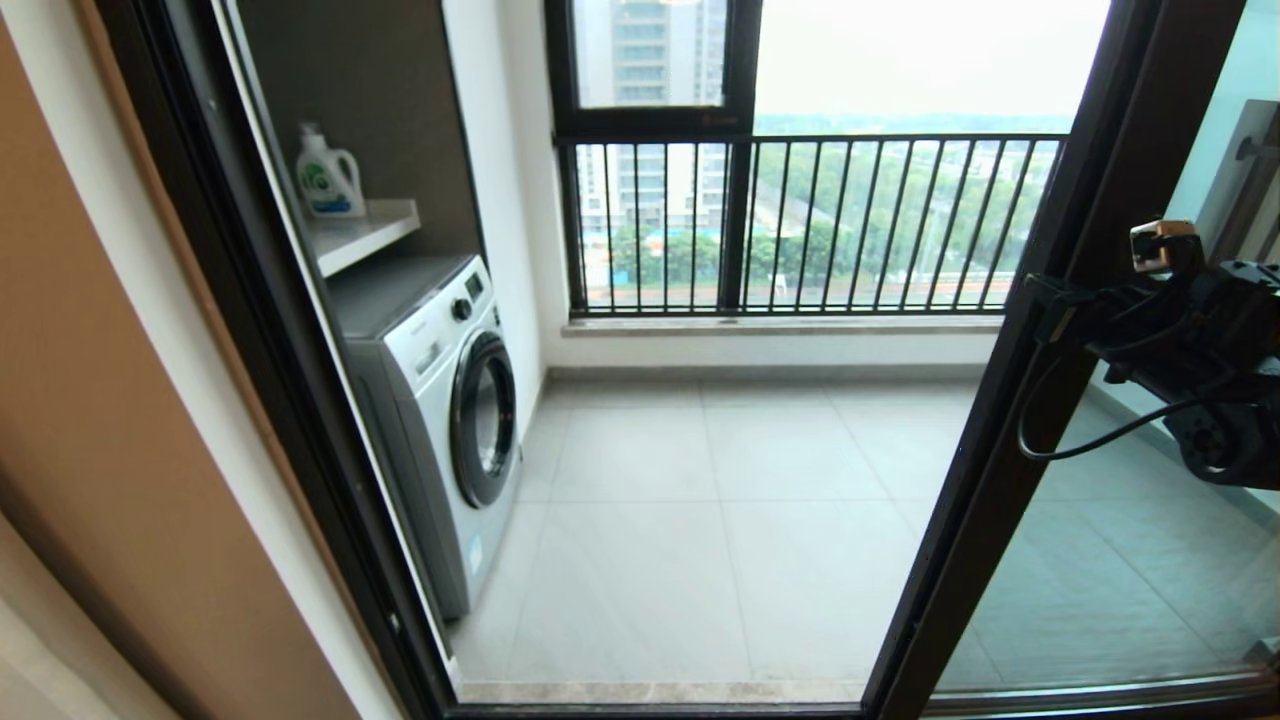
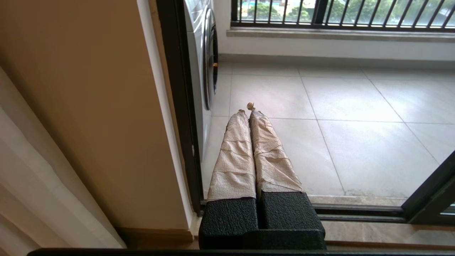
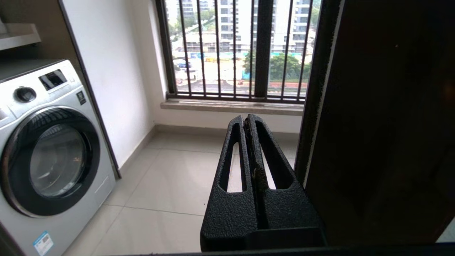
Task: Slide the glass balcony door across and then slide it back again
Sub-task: Open the slid door
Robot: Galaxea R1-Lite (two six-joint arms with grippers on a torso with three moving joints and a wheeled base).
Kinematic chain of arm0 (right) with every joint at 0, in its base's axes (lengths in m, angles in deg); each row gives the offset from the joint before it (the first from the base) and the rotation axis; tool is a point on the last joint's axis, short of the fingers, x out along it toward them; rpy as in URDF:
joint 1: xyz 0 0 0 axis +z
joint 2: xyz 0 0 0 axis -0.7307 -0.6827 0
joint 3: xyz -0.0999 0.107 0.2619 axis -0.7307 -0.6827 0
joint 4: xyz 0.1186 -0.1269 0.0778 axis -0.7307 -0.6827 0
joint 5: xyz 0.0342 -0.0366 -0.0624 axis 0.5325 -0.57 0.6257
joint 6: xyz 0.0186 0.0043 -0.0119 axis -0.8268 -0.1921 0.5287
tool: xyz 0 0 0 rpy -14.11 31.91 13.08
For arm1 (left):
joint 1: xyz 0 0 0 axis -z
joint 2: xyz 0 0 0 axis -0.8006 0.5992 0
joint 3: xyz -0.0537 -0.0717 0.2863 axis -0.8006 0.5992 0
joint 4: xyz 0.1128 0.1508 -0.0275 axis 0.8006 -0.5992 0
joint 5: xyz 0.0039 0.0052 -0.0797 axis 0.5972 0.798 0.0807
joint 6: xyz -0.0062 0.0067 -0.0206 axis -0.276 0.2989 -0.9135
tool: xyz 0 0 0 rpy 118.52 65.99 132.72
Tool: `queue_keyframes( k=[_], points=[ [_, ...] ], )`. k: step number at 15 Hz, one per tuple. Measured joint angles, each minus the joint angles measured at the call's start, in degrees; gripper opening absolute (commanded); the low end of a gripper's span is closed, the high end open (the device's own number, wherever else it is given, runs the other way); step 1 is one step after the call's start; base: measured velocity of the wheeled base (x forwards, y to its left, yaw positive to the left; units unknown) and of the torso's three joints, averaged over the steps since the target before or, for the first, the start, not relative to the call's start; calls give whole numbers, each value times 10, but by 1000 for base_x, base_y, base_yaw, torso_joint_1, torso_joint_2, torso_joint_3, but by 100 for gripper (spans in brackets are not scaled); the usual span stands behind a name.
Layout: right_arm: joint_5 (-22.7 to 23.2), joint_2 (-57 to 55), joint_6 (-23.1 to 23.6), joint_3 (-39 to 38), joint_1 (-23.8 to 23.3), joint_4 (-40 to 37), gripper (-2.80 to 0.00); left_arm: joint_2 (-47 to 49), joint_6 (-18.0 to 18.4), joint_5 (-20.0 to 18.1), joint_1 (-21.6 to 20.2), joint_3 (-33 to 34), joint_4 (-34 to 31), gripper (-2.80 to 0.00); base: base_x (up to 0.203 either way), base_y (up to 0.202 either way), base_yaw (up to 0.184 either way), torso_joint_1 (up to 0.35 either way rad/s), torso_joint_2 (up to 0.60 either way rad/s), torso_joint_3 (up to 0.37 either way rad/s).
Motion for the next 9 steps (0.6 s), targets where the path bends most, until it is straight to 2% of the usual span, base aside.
queue_keyframes(
  k=[9],
  points=[
    [4, -1, 0, -4, -3, 1, -280, 0, 0, 0, 0, 0, 0, -280, 0, 0, 0, 0, 0, 0]
  ],
)
